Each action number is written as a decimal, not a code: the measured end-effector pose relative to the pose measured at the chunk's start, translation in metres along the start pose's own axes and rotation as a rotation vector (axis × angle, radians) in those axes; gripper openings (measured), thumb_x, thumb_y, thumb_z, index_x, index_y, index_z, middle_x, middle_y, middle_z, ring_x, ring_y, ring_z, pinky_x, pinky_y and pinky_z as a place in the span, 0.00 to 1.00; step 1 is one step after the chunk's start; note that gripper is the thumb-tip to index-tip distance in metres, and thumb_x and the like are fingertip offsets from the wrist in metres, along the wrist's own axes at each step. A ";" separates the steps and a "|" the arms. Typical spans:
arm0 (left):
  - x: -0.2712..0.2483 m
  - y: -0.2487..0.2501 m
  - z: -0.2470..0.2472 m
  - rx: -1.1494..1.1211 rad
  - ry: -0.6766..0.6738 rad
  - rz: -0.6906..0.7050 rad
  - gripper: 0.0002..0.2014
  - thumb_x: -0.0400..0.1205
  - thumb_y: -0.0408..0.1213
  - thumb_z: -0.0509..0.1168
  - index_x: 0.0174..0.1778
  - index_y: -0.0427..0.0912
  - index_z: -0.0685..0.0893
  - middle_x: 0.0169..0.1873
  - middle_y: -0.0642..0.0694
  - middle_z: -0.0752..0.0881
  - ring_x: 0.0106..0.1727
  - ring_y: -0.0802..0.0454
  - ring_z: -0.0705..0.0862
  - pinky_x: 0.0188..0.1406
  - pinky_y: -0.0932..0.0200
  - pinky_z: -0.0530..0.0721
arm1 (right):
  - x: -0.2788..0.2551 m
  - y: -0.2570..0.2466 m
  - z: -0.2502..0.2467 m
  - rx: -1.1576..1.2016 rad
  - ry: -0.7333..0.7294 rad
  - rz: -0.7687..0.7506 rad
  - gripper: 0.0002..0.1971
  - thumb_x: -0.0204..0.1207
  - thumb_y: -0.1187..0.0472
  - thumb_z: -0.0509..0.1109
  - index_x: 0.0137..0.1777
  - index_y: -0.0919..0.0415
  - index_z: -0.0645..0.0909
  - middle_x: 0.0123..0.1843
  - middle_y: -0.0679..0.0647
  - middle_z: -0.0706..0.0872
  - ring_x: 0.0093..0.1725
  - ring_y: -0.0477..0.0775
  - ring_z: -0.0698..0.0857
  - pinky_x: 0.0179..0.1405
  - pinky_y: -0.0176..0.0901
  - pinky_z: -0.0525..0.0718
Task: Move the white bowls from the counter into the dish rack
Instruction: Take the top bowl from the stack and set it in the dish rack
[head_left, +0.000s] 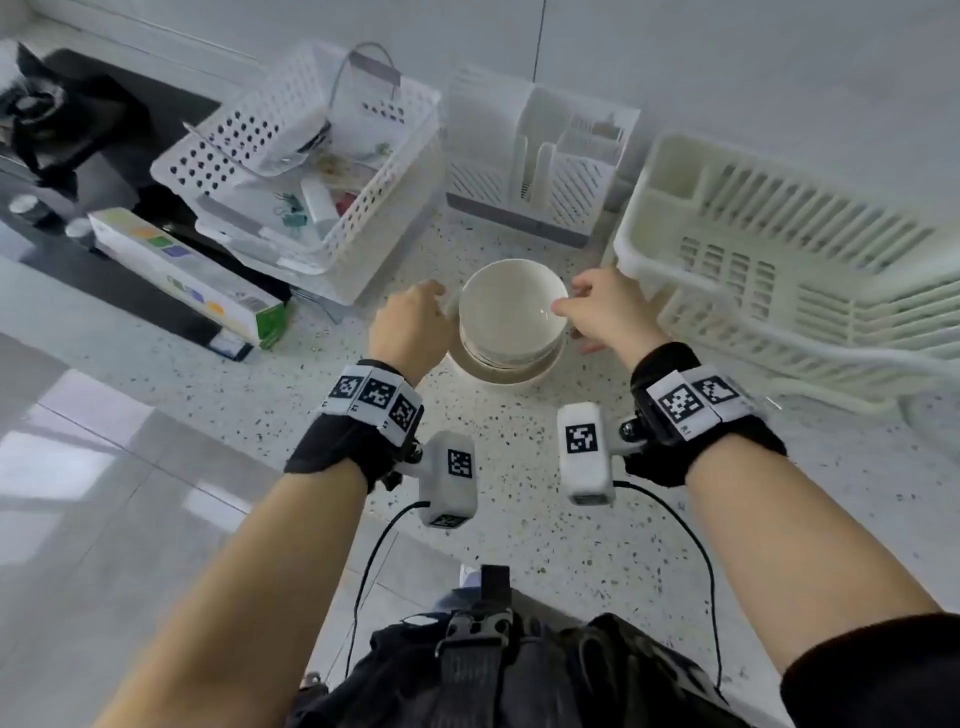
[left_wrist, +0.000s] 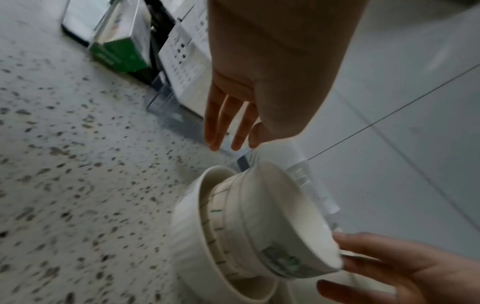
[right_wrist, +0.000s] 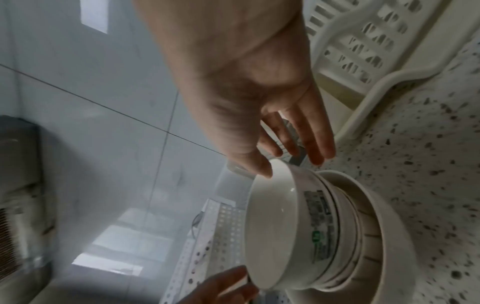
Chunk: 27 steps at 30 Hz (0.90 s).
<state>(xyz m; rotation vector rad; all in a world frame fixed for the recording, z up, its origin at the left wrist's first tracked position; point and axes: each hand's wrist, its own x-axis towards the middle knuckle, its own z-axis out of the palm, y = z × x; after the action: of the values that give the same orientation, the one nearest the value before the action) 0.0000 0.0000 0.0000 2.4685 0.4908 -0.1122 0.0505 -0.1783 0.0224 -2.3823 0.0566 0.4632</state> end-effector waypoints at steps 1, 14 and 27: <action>0.003 -0.003 0.001 0.012 -0.042 -0.014 0.18 0.82 0.36 0.54 0.68 0.41 0.77 0.62 0.36 0.85 0.63 0.35 0.81 0.62 0.42 0.81 | 0.003 -0.001 0.001 0.033 -0.005 0.015 0.19 0.74 0.63 0.71 0.64 0.66 0.78 0.61 0.64 0.85 0.49 0.66 0.89 0.47 0.61 0.91; 0.033 -0.023 0.023 -0.003 -0.123 0.028 0.18 0.80 0.29 0.56 0.66 0.43 0.79 0.62 0.41 0.86 0.61 0.39 0.84 0.60 0.41 0.83 | 0.027 0.001 0.017 -0.005 0.157 -0.090 0.09 0.64 0.79 0.67 0.44 0.81 0.83 0.47 0.78 0.86 0.48 0.78 0.85 0.36 0.74 0.86; 0.023 0.023 0.020 -0.149 0.175 0.144 0.17 0.81 0.26 0.54 0.62 0.39 0.82 0.61 0.41 0.86 0.62 0.44 0.82 0.52 0.62 0.71 | 0.009 0.013 -0.033 0.099 0.244 -0.289 0.13 0.67 0.76 0.71 0.52 0.69 0.88 0.51 0.65 0.92 0.49 0.61 0.88 0.47 0.40 0.84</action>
<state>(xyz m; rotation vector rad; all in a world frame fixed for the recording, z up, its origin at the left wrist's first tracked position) 0.0305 -0.0217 -0.0077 2.3688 0.3778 0.1942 0.0675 -0.2084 0.0337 -2.2891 -0.1497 0.0316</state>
